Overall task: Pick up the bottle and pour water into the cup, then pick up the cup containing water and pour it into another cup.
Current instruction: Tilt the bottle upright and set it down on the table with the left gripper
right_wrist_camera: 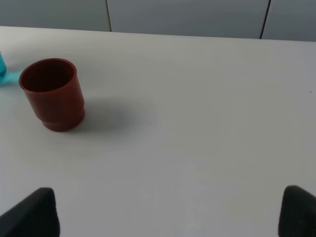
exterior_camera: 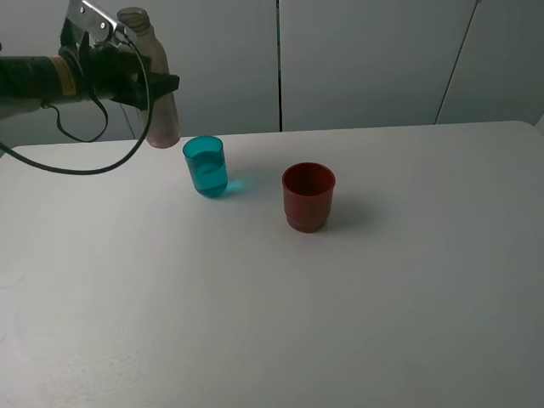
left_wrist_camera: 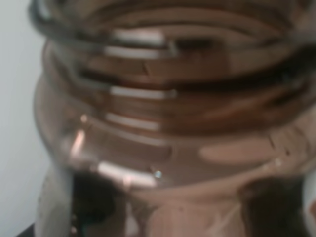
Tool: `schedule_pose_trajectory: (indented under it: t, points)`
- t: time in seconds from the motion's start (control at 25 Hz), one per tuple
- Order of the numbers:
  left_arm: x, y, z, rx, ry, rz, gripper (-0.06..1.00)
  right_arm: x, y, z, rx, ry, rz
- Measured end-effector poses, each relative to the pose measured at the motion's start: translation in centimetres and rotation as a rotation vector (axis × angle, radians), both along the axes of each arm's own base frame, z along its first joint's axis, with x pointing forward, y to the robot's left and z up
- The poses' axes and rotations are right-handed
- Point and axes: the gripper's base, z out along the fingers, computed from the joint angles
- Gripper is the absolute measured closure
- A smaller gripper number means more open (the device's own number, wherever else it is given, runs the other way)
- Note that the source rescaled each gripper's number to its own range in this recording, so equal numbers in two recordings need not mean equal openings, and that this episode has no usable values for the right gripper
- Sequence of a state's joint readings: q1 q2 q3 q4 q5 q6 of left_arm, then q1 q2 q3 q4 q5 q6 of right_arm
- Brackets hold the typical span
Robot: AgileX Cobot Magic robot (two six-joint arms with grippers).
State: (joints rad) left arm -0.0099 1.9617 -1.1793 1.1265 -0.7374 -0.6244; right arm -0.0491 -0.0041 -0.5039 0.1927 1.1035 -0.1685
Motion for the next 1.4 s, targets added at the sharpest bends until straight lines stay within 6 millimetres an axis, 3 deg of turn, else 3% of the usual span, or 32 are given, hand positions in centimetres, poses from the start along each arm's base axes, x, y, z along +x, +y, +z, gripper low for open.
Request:
schedule_pose_trajectory:
  t: [0.32,0.52,0.88,1.4]
  points:
    - [0.5,1.3,-0.9,-0.074,0.006,0.025,0.94,0.0,0.0,0.0,0.000,0.000,0.000]
    - [0.8,2.4,-3.0,-0.114,0.042,0.025,0.94,0.0,0.0,0.0,0.000,0.000,0.000]
    - [1.1,2.4,-5.9,-0.137,0.097,0.026,0.94,0.0,0.0,0.0,0.000,0.000,0.000]
    - [1.9,3.5,-6.1,-0.106,0.069,0.126,0.94,0.0,0.0,0.0,0.000,0.000,0.000]
